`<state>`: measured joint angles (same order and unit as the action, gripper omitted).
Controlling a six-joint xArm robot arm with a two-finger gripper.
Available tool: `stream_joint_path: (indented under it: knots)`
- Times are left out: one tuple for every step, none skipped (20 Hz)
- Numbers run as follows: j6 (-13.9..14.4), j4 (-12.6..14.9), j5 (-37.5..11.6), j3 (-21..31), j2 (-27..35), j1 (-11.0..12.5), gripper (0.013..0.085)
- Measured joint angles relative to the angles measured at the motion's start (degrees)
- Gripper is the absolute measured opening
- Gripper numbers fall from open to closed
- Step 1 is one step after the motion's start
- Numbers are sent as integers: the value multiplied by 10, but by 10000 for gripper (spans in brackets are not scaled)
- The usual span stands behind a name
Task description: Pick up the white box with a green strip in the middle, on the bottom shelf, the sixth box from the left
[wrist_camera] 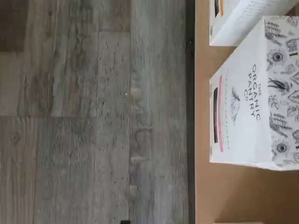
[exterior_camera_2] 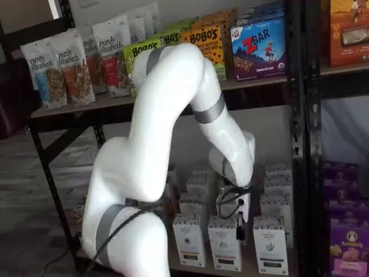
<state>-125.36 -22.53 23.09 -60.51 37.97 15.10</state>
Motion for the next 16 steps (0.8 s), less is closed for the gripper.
stream_joint_path:
  knots:
    - [9,10,1,-1,0,0,850]
    - [38,40,2,-6,3,-1,850]
    - [48,51,4,-10,6,-2,850]
    - [54,56,5,-15,8,-3,850]
    - [58,58,6,-19,12,-4,850]
    - [55,54,5,-24,15,-6,850]
    - [48,45,3,-26,17,-7,850]
    - [33,26,-4,-28,20,-9,850]
    - [20,11,-12,-30,22,-10,850]
    - [11,0,-18,-32,25,-11,850]
    - [2,-9,-27,-36,30,-12,850]
    - [-1,-11,-34,-40,35,-11,850]
    - [-3,-12,-40,-46,41,-10,850]
    - [-4,-10,-45,-52,48,-7,850]
    - [-6,-9,-47,-60,54,-4,850]
    - [-8,-8,-47,-67,60,-2,850]
